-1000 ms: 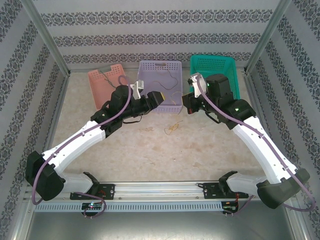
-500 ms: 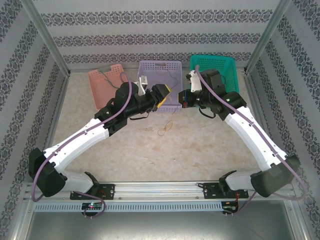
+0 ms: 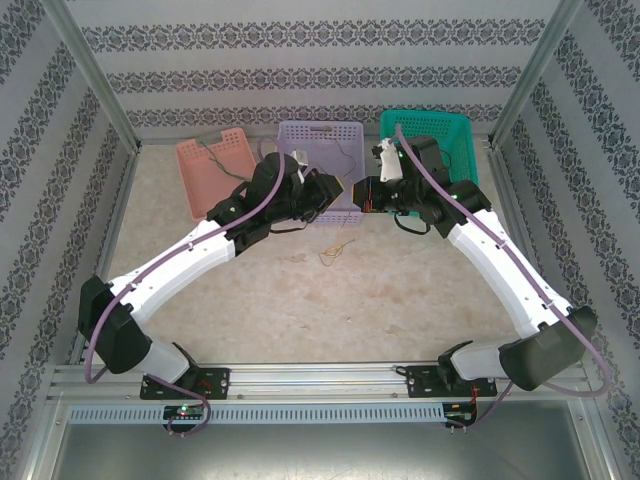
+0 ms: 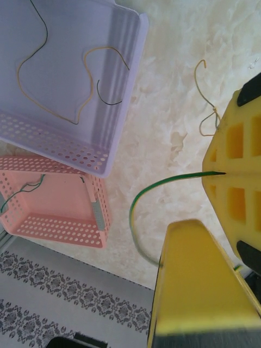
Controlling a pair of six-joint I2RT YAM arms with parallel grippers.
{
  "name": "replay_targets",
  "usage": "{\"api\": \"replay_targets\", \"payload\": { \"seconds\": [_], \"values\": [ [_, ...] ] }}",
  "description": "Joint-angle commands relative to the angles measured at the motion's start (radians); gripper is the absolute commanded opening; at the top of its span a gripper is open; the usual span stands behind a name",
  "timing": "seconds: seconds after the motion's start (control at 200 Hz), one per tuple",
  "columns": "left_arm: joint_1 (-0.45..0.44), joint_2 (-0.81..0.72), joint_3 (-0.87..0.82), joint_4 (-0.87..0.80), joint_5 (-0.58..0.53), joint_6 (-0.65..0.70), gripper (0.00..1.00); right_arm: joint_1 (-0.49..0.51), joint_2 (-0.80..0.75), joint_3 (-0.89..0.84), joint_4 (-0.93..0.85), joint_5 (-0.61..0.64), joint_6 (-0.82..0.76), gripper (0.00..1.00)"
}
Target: Untangle the cables
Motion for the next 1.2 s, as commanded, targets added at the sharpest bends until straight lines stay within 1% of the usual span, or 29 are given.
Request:
{"api": "replay_targets", "payload": {
  "seconds": [0.0,0.045,0.105,0.235,0.305,0.345,0.4,0.435,0.5,0.55,0.639,0.704,0.839,0.889,0.964,1.069,1.134,1.194],
  "values": [
    [-0.001,-0.021,0.099,-0.124,-0.061,0.107,0.0,0.0,-0.025,-0.019,0.02,-0.015,0.001,0.0],
    [0.009,-0.024,0.145,-0.174,-0.077,0.156,0.0,-0.001,-0.03,-0.026,0.012,-0.013,-0.017,0.0],
    [0.026,-0.017,0.223,-0.252,-0.07,0.224,0.0,-0.002,-0.041,-0.04,0.004,-0.006,-0.057,0.0],
    [0.071,0.043,0.453,-0.432,0.035,0.389,0.0,-0.018,-0.071,-0.086,0.012,-0.025,-0.149,0.0],
    [0.073,0.078,0.584,-0.538,0.04,0.495,0.0,-0.04,-0.08,-0.1,0.02,-0.048,-0.174,0.0],
    [0.074,0.096,0.643,-0.576,0.045,0.538,0.0,-0.055,-0.085,-0.109,0.037,-0.08,-0.172,0.08],
    [0.075,0.107,0.699,-0.594,0.05,0.574,0.0,-0.078,-0.091,-0.118,0.054,-0.105,-0.15,0.23],
    [0.076,0.108,0.712,-0.578,0.066,0.583,0.0,-0.092,-0.094,-0.128,0.067,-0.109,-0.118,0.33],
    [0.077,0.105,0.717,-0.526,0.105,0.583,0.0,-0.116,-0.106,-0.161,0.094,-0.106,-0.045,0.42],
    [0.077,0.102,0.716,-0.484,0.141,0.582,0.0,-0.138,-0.12,-0.212,0.139,-0.1,0.05,0.46],
    [0.082,0.098,0.716,-0.441,0.203,0.598,0.0,-0.155,-0.146,-0.332,0.262,-0.124,0.221,0.48],
    [0.091,0.102,0.725,-0.439,0.237,0.598,0.0,-0.159,-0.161,-0.411,0.342,-0.124,0.343,0.52],
    [0.104,0.113,0.737,-0.443,0.259,0.561,0.0,-0.152,-0.148,-0.536,0.509,-0.168,0.572,0.54],
    [0.104,0.114,0.736,-0.441,0.242,0.544,0.0,-0.142,-0.145,-0.576,0.568,-0.181,0.637,0.55],
    [0.103,0.112,0.723,-0.419,0.242,0.52,0.0,-0.132,-0.153,-0.633,0.647,-0.186,0.706,0.55],
    [0.103,0.112,0.711,-0.382,0.282,0.515,0.0,-0.13,-0.177,-0.673,0.697,-0.175,0.737,0.55],
    [0.105,0.112,0.71,-0.38,0.315,0.534,0.0,-0.133,-0.178,-0.677,0.69,-0.173,0.743,0.59],
    [0.107,0.115,0.711,-0.38,0.358,0.542,0.0,-0.134,-0.17,-0.685,0.725,-0.183,0.772,0.62]
  ]
}}
